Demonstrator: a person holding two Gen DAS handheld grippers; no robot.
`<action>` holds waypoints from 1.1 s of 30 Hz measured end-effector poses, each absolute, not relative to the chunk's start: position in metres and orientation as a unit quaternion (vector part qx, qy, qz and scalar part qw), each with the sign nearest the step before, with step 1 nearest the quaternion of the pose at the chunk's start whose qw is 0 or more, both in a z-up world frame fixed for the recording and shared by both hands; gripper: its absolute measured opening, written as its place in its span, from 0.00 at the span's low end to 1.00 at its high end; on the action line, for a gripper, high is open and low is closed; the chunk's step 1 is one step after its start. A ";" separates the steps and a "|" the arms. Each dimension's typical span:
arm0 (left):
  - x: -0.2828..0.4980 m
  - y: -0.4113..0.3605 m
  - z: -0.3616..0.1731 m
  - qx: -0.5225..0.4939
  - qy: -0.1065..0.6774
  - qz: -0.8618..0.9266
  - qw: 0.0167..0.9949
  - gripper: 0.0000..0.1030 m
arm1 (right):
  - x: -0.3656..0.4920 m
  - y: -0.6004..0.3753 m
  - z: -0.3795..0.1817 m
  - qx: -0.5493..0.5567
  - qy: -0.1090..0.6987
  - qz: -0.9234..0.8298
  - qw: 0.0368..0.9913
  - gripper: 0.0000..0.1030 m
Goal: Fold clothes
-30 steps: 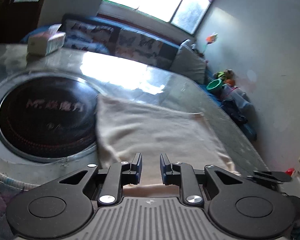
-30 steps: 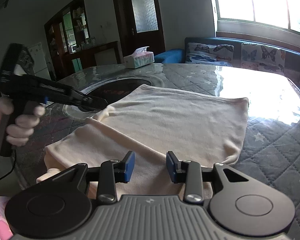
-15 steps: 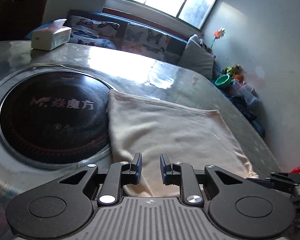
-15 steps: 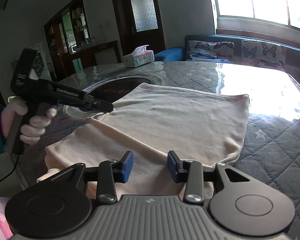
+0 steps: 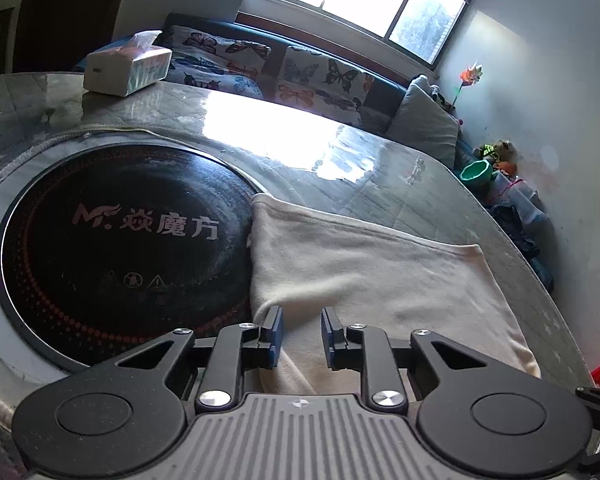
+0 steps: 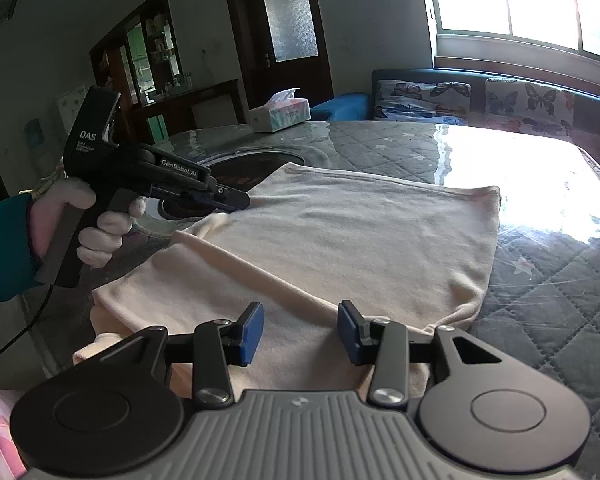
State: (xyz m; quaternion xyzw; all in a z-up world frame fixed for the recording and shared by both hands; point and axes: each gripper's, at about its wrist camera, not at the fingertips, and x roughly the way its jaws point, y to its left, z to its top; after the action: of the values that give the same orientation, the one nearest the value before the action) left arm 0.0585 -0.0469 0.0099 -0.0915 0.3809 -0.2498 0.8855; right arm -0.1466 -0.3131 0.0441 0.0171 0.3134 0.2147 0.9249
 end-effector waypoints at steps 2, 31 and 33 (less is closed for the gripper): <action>0.049 -0.049 0.016 -0.079 0.374 -0.257 0.888 0.30 | -0.151 -0.311 0.048 0.008 0.307 0.217 0.926 0.40; -0.102 -0.051 0.017 0.106 0.315 -0.412 0.849 0.27 | -0.209 -0.326 0.058 -0.010 0.328 0.188 0.926 0.40; -0.101 -0.050 0.013 0.110 0.318 -0.408 0.849 0.21 | -0.207 -0.326 0.056 -0.012 0.330 0.188 0.925 0.40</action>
State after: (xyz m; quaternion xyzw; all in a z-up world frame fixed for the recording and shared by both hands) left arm -0.1012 -0.0500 0.0130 0.1099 0.3180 -0.4079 0.8488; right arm -0.2071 -0.3256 0.0565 -0.0117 0.3303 0.1876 0.9250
